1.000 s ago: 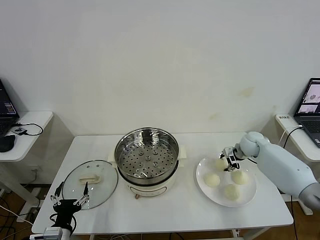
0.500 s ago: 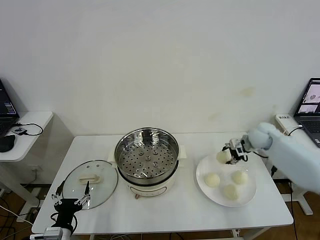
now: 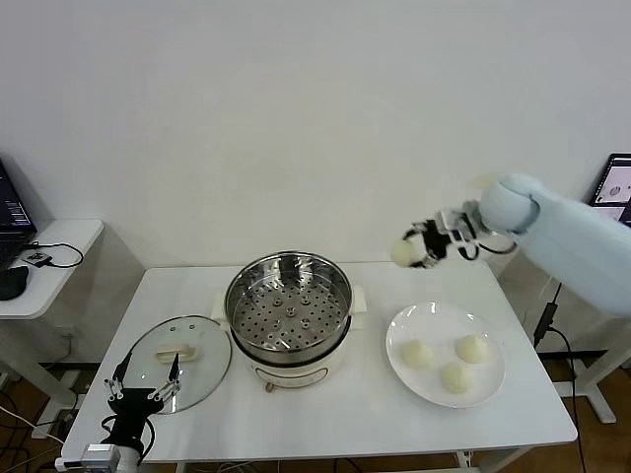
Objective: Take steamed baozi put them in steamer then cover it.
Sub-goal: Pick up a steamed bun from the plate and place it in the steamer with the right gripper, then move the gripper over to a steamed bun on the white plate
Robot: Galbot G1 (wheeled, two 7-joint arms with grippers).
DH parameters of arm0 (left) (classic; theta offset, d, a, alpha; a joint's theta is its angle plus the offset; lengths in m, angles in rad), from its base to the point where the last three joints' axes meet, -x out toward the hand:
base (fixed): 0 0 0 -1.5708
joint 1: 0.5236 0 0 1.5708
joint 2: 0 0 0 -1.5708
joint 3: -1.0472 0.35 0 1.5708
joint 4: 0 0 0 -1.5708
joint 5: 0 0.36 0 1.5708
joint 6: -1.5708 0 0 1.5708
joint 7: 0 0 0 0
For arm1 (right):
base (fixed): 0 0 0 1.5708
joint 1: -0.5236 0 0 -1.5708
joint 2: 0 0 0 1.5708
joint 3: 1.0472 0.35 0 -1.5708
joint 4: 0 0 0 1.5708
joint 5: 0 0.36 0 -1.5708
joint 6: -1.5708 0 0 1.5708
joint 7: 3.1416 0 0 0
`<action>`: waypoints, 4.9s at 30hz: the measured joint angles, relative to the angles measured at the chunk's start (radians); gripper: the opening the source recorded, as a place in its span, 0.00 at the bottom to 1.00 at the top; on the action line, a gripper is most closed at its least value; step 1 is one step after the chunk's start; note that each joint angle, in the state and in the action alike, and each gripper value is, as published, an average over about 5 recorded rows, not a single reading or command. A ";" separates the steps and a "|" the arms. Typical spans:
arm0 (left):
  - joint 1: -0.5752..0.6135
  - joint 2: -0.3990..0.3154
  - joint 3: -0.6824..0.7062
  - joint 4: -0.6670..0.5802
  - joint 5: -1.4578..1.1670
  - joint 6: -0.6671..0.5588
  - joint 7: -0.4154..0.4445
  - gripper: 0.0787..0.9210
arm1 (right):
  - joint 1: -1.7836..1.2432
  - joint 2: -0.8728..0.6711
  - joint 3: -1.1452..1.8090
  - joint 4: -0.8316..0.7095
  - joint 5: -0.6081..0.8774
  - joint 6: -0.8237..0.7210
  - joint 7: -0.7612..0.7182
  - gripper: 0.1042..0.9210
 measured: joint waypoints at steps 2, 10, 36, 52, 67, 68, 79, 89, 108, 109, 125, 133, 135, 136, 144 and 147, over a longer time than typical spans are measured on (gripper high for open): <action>0.000 0.000 -0.005 0.001 -0.017 -0.005 0.003 0.88 | 0.034 0.042 -0.031 -0.013 0.022 0.014 0.011 0.66; 0.000 -0.010 -0.015 -0.007 -0.054 -0.008 0.004 0.88 | 0.100 0.228 -0.141 -0.079 0.057 0.093 0.042 0.66; -0.003 -0.031 -0.027 -0.027 -0.088 -0.007 0.002 0.88 | 0.016 0.571 -0.253 -0.322 -0.332 0.447 0.139 0.67; -0.005 -0.029 -0.023 -0.028 -0.088 -0.007 0.002 0.88 | -0.037 0.621 -0.228 -0.415 -0.506 0.569 0.183 0.84; 0.007 -0.022 -0.034 -0.055 -0.088 0.017 0.003 0.88 | 0.071 0.505 -0.263 -0.242 -0.262 0.377 0.104 0.88; 0.007 -0.021 -0.035 -0.057 -0.089 0.021 0.002 0.88 | 0.084 0.484 -0.265 -0.214 -0.232 0.340 0.096 0.88; 0.002 -0.017 -0.041 -0.074 -0.090 0.062 -0.002 0.88 | 0.158 0.167 -0.249 0.083 -0.008 -0.075 0.029 0.88; -0.016 -0.001 -0.055 -0.057 -0.086 0.077 -0.003 0.88 | 0.085 -0.123 -0.215 0.263 -0.003 -0.205 -0.003 0.88; -0.012 -0.018 -0.056 -0.045 -0.070 0.079 0.003 0.88 | -0.270 -0.251 -0.053 0.299 -0.142 -0.247 -0.029 0.88; -0.011 -0.019 -0.057 -0.045 -0.070 0.079 0.003 0.88 | -0.283 -0.249 -0.045 0.295 -0.147 -0.248 -0.027 0.88; -0.012 -0.024 -0.060 -0.053 -0.064 0.079 0.005 0.88 | -0.432 -0.172 0.047 0.197 -0.213 -0.231 -0.003 0.88; -0.018 -0.023 -0.064 -0.046 -0.063 0.078 0.005 0.88 | -0.459 -0.125 0.060 0.145 -0.235 -0.226 0.004 0.85; -0.019 -0.023 -0.064 -0.044 -0.063 0.078 0.005 0.88 | -0.461 -0.115 0.061 0.135 -0.242 -0.227 0.005 0.81; -0.019 -0.023 -0.064 -0.043 -0.063 0.078 0.005 0.88 | -0.461 -0.110 0.062 0.131 -0.244 -0.228 0.006 0.80; -0.019 -0.026 -0.065 -0.040 -0.063 0.077 0.005 0.88 | -0.457 -0.091 0.060 0.114 -0.251 -0.232 -0.005 0.72; -0.019 -0.028 -0.064 -0.041 -0.063 0.077 0.005 0.88 | -0.457 -0.085 0.059 0.110 -0.253 -0.232 -0.010 0.69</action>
